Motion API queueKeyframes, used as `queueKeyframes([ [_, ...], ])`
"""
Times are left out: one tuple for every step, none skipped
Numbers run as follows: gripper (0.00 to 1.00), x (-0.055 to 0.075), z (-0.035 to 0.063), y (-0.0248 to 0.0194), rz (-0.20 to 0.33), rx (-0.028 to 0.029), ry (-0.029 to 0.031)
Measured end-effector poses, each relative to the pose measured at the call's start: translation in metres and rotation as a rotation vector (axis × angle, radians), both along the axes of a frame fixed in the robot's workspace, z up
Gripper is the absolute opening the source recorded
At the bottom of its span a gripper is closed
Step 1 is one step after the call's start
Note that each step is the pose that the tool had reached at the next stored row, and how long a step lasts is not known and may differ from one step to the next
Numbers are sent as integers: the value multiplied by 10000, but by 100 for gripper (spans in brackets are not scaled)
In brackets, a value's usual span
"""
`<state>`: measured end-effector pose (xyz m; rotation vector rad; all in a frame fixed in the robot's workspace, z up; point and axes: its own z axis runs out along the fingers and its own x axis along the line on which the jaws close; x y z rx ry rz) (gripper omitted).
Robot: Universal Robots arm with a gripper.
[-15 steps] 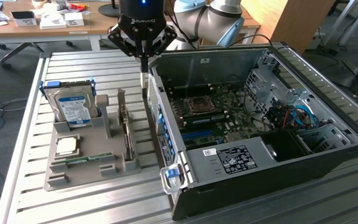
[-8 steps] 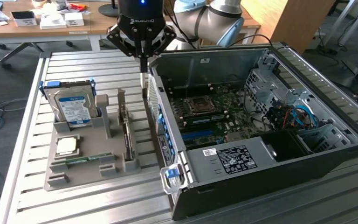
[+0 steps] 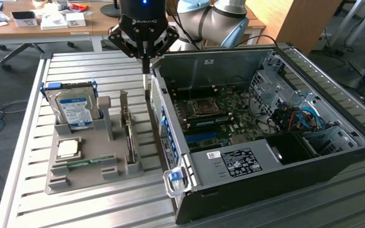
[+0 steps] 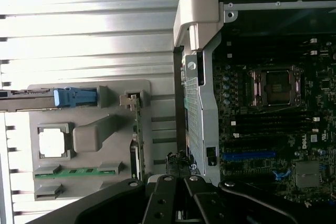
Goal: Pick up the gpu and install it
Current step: 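Reach for the gpu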
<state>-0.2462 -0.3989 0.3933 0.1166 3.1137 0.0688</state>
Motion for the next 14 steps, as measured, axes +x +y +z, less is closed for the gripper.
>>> queueKeyframes([
  [11,0,0,0,0,0,0],
  [11,0,0,0,0,0,0],
  [11,0,0,0,0,0,0],
  [11,0,0,0,0,0,0],
  [11,-1,0,0,0,1,0],
  [11,-3,0,0,-1,0,-1],
  [11,-8,0,0,-2,0,0],
  [11,-12,0,0,-2,0,1],
  [11,-16,0,0,0,0,0],
  [11,-22,0,0,0,0,0],
  [11,-29,0,0,0,0,0],
  [11,-35,0,0,0,0,0],
  [11,-41,0,0,0,0,0],
  [11,-46,0,0,0,0,-1],
])
